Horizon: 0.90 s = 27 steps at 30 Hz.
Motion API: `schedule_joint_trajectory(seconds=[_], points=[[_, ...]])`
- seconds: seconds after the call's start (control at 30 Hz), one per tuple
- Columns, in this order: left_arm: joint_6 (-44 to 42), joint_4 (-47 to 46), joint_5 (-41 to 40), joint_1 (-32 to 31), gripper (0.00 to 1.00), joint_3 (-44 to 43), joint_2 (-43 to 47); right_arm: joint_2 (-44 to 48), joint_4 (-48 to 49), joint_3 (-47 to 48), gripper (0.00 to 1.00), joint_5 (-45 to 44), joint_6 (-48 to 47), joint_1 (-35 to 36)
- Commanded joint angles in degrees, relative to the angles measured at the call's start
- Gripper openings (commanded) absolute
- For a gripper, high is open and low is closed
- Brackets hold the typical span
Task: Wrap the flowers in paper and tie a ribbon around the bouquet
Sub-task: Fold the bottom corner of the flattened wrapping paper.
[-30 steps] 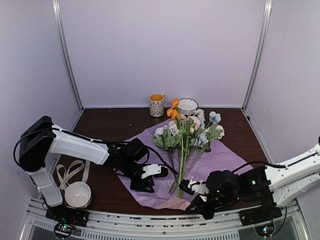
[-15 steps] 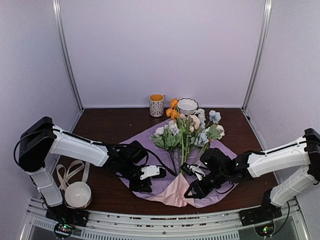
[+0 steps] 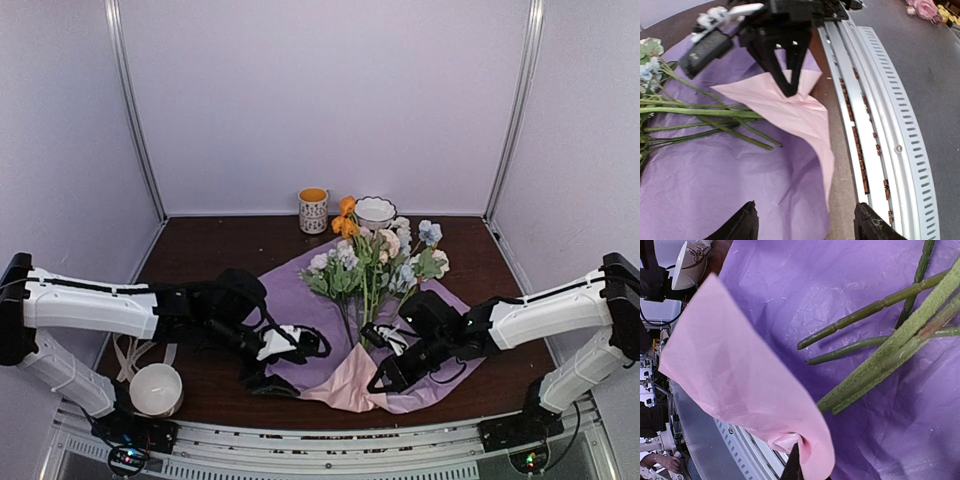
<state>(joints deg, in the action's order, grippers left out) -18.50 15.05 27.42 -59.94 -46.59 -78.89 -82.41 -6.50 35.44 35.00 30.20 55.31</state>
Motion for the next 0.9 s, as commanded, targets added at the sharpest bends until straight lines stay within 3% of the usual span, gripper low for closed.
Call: schedule_joint_trajectory(seconds=[0.0,0.2,0.23,0.37,0.4,0.6,0.73,0.87], points=[[-3.1,2.3,-1.1,-4.0,0.69,0.6,-4.8,0.8,0.7,1.5,0.0,0.1,0.3,-0.6],[-1.9,2.7,-4.9,-5.2,0.64,-3.9,-12.0,1.4,-1.0,2.2,0.0,0.4,-0.2,-0.9],[-1.9,3.6,-4.9,-5.2,0.57,-4.9,-13.6,1.8,-1.7,2.3,0.0,0.6,-0.4,-0.9],[-1.5,5.4,-3.7,-4.9,0.07,-6.2,-15.4,3.3,-6.2,2.0,0.02,1.3,-0.9,-1.8],[-1.4,5.0,-3.2,-4.5,0.0,-5.7,-15.0,4.0,-8.1,1.5,0.02,1.4,-1.0,-2.0],[-1.1,5.0,-0.4,-2.8,0.0,-3.9,-13.0,11.6,-14.6,-2.0,0.08,0.7,-2.2,-5.3],[0.4,4.4,2.3,-2.1,0.0,-4.0,-13.1,16.0,-12.5,-4.5,0.28,2.4,-0.2,-5.1],[2.0,2.9,5.7,-0.8,0.0,-3.3,-13.4,20.1,-12.5,-5.7,0.35,-0.5,2.2,-2.4]])
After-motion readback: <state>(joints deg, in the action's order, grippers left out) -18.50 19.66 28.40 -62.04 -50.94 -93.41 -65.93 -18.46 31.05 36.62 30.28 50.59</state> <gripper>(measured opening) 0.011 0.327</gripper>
